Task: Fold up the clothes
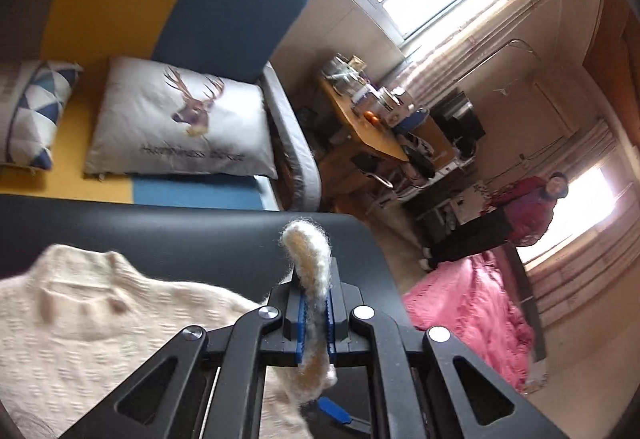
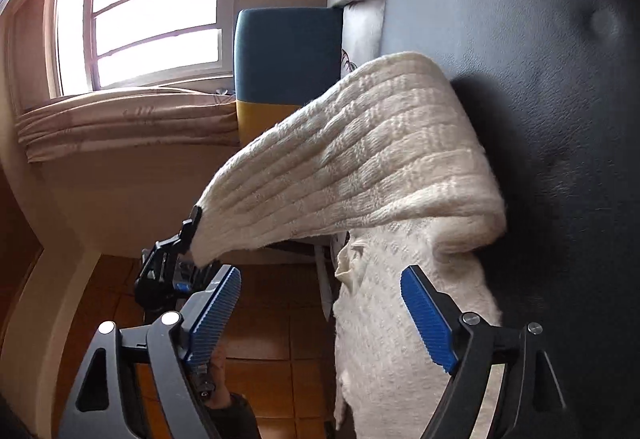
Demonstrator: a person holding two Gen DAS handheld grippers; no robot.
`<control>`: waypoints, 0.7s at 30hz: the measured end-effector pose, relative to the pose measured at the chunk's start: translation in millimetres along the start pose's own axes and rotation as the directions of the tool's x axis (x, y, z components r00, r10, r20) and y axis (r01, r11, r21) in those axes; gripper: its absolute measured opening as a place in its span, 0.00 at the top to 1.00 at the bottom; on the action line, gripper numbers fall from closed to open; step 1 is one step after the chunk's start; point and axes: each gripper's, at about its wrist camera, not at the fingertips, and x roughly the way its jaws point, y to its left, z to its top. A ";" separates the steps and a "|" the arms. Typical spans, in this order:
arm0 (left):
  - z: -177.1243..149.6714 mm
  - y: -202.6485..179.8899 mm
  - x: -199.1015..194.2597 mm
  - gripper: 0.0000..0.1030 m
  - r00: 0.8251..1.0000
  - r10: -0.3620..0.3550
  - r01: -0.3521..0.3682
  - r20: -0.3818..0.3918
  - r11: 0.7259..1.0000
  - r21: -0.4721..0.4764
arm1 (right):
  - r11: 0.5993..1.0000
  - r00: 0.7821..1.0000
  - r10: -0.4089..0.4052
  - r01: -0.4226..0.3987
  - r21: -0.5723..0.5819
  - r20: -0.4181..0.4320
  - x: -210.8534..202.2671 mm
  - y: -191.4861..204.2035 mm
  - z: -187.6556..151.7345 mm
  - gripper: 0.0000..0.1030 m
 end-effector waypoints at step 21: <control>-44.7 80.7 -112.7 0.94 0.950 0.276 -0.287 0.144 0.956 0.060 | 0.990 0.987 -0.142 0.143 0.006 -0.081 74.9 -2.4 -36.0 0.18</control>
